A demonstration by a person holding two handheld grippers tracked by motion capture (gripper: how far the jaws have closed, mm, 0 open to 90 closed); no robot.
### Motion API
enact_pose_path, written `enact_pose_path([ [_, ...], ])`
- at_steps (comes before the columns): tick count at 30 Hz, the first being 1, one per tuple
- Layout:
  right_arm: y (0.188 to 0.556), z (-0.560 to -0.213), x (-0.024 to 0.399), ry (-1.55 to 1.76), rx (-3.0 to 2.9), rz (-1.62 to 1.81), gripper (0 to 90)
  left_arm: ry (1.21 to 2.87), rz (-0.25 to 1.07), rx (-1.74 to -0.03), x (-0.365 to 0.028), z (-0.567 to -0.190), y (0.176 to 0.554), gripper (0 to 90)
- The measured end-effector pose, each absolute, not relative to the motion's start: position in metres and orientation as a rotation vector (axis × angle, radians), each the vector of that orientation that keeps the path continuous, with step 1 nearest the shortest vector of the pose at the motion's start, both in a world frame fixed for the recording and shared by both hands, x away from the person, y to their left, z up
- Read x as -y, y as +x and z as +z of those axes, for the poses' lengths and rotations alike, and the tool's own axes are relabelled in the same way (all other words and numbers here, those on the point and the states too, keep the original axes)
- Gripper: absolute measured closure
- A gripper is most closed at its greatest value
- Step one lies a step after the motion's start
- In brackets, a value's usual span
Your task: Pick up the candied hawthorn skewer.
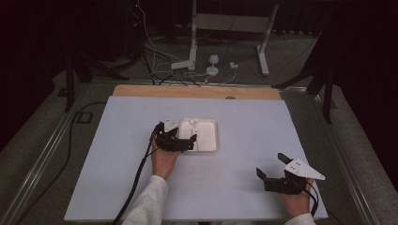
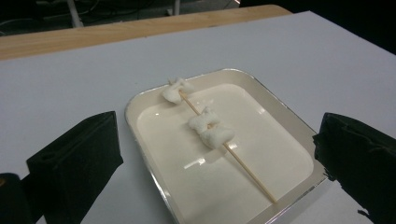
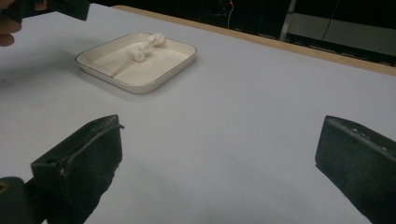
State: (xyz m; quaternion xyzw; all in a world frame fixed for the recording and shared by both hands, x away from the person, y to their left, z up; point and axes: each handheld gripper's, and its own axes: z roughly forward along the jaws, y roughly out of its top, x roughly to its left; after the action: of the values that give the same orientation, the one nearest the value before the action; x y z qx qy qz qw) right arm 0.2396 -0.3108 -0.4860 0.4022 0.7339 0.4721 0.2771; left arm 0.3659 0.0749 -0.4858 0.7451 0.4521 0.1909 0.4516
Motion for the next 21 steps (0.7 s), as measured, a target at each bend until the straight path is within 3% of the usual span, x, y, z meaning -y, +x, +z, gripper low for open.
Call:
enact_pose_path([
  [10, 0.24, -0.486, 0.311, 1.08, -1.973, 1.266, 0.6, 1.883, 0.451, -1.126, -0.062, -0.497, 0.373, 1.4],
  [21, 0.241, -0.487, 0.311, 1.081, -1.976, 1.267, 0.6, 1.957, 0.379, -1.148, -0.046, -0.508, 0.382, 7.8],
])
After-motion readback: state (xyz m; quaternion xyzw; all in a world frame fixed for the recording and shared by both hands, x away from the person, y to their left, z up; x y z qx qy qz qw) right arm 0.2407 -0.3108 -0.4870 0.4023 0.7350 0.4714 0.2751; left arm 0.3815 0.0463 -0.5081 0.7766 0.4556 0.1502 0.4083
